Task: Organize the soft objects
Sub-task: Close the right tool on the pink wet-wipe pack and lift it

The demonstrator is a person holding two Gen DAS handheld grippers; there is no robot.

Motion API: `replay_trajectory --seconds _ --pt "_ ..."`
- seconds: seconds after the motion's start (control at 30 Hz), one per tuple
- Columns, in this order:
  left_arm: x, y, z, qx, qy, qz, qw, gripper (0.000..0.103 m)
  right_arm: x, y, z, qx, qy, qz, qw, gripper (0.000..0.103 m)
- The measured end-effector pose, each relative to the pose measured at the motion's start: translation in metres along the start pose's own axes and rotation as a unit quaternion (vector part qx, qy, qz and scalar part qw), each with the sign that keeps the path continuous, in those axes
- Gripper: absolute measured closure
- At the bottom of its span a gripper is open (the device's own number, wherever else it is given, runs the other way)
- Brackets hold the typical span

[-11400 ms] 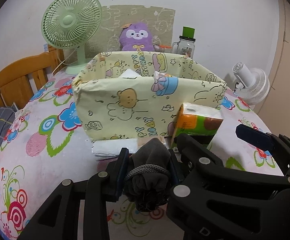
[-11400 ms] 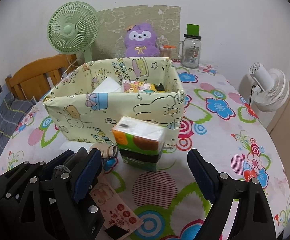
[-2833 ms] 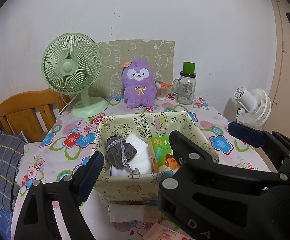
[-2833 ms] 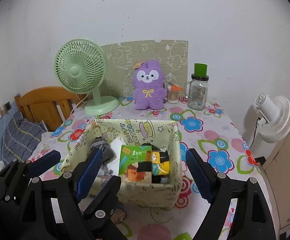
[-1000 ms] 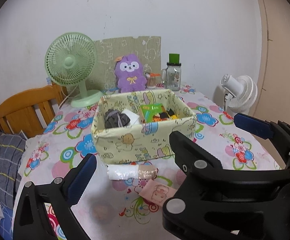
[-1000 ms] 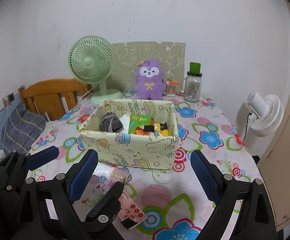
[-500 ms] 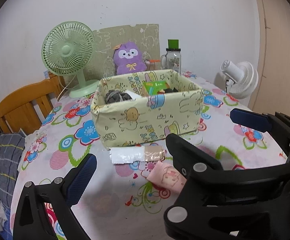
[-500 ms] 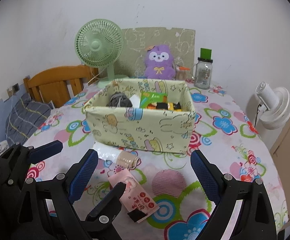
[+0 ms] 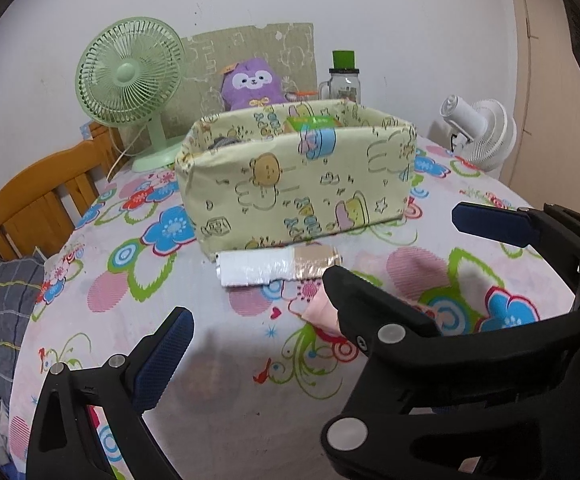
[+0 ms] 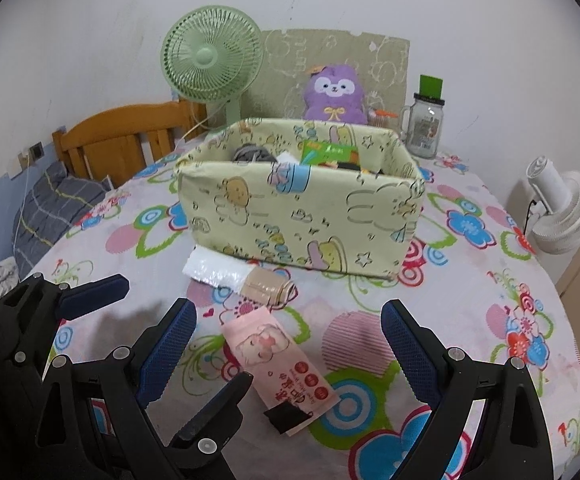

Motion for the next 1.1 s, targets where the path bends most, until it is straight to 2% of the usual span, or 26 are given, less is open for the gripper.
replay_trajectory --seconds 0.37,0.63,0.73,0.8,0.93,1.1 --pt "-0.013 -0.020 0.001 -0.006 -0.005 0.027 0.9996 0.001 -0.018 -0.018 0.005 0.002 0.007 0.035 0.999 0.008" --pt "-0.022 -0.029 0.002 -0.015 -0.011 0.045 0.9988 0.001 -0.030 -0.028 0.011 0.003 0.018 0.064 0.998 0.018" --pt "-0.024 -0.030 0.002 -0.012 -0.014 0.048 0.9987 0.001 -0.034 -0.031 0.010 0.000 0.022 0.074 0.997 0.026" --pt "-0.024 -0.031 0.001 -0.011 -0.014 0.049 0.9986 0.001 -0.037 -0.034 0.010 -0.004 0.024 0.084 0.996 0.036" --pt "-0.023 -0.031 0.001 -0.010 -0.015 0.049 0.9987 0.001 -0.040 -0.036 0.011 -0.010 0.030 0.091 0.995 0.038" --pt "-0.023 -0.031 0.001 -0.010 -0.016 0.048 0.9987 0.001 -0.041 -0.037 0.006 -0.003 0.021 0.095 0.995 0.050"
Point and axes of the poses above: each gripper's, at about its wrist camera, not at the fingertips, and x roughly against the way its jaws point, z to its left, y to its top, the point moved 10 cm from there along -x, roughly the way its jaws point, and after that the axes turned 3 degrees about y, right-handed, at the moved point
